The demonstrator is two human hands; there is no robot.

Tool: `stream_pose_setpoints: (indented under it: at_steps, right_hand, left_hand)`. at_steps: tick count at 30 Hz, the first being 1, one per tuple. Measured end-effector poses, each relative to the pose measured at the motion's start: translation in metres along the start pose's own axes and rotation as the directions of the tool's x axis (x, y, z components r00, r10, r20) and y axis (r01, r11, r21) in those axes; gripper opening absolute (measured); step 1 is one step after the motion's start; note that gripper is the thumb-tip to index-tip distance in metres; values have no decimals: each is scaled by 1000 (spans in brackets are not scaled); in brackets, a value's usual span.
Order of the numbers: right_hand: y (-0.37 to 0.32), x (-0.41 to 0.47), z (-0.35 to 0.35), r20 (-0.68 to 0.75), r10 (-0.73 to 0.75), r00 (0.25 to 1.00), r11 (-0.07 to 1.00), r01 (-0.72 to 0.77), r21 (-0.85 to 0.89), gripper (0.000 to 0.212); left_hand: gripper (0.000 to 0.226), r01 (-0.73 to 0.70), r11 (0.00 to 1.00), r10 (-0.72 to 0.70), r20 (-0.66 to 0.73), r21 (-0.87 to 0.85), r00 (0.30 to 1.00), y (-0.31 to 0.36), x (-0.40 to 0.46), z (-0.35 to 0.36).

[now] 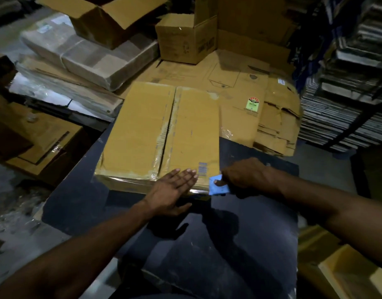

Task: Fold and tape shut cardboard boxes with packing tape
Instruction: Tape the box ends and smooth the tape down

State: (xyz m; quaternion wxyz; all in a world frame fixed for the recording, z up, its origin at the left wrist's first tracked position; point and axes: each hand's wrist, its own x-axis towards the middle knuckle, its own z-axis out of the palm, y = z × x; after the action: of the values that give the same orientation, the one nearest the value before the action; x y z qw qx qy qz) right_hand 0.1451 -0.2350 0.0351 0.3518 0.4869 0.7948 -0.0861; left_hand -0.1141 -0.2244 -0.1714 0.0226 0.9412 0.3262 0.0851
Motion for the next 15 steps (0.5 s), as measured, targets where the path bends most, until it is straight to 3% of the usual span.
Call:
stream_pose_setpoints:
  at_steps: [4,8,13,15]
  right_hand:
    - [38,-32,22,99,99,990,995,-101,18,34]
    - [61,-51,33,160,196,968,948,-229,223,60]
    - [75,-42,57,165,149,975,932,-194,305,68]
    - [71,-37,60,202,98,975,945,-154,289,55]
  left_hand:
    - [97,5,1000,-6,-47,-19,999,3,-1,2]
    - [98,14,999,-15,-37,-33,999,4,0,0]
    - [99,12,1000,-12,-21,-19,1000,5,1,-5]
    - [99,3,1000,-4,-32,-26,999,5,3,-8]
